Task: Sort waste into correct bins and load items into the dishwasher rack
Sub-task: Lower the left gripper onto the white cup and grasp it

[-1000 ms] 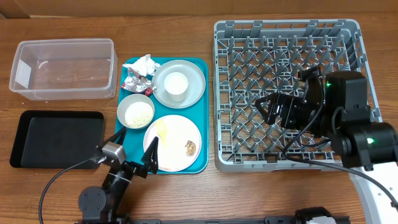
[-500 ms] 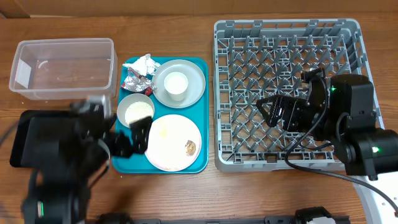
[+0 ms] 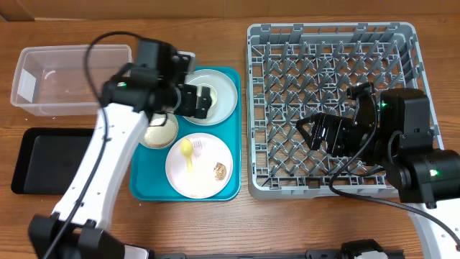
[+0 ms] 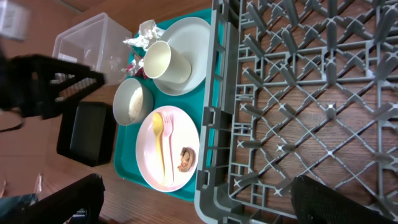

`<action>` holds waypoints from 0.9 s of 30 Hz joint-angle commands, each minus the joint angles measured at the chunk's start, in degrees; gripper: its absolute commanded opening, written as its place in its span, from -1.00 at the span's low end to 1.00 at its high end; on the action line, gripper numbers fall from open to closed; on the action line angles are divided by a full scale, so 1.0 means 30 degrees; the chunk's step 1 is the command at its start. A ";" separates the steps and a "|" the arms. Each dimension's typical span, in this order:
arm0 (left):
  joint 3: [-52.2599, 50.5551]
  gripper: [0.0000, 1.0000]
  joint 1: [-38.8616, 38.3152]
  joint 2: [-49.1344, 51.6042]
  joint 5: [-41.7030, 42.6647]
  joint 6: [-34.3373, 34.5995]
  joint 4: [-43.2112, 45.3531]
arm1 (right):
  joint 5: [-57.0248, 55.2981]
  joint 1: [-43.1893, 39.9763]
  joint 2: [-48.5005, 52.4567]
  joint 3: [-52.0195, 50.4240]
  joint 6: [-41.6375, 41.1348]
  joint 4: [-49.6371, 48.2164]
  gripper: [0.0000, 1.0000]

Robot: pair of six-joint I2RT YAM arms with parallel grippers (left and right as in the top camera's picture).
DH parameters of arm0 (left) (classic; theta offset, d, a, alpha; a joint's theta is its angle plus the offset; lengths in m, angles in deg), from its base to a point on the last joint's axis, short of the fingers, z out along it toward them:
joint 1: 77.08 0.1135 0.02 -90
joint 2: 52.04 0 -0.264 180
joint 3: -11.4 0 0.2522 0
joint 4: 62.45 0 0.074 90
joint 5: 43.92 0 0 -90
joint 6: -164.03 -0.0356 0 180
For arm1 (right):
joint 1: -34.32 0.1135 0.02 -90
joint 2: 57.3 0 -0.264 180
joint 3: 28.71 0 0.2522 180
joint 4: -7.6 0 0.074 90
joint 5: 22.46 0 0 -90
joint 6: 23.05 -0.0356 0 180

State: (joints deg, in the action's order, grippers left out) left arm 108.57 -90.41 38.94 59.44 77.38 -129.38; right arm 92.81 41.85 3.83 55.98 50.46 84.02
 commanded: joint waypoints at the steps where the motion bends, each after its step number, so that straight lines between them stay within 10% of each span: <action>1: 0.0663 0.74 -0.0459 0.0874 -0.1494 0.0299 0.0714 | 0.0095 -0.0051 -0.0299 0.0488 0.0080 0.0058 1.00; 4: 0.0656 1.00 -0.0408 0.1523 -0.1909 0.1013 0.1341 | 0.0087 -0.0051 -0.0299 0.0488 0.0095 0.0328 1.00; 19: 0.0648 1.00 -0.0925 0.5807 -0.3111 0.1035 0.3810 | -0.1188 -0.0051 -0.0299 0.0488 0.0146 0.0816 1.00; 27: 0.0648 0.61 -0.0466 0.5807 -0.4918 0.2718 0.3840 | -0.1268 -0.0051 -0.0299 0.0488 0.0146 0.0882 1.00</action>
State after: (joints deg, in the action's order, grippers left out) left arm 109.32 -92.72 56.10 47.12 82.04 -118.52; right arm 89.64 41.85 3.80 56.00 50.48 86.81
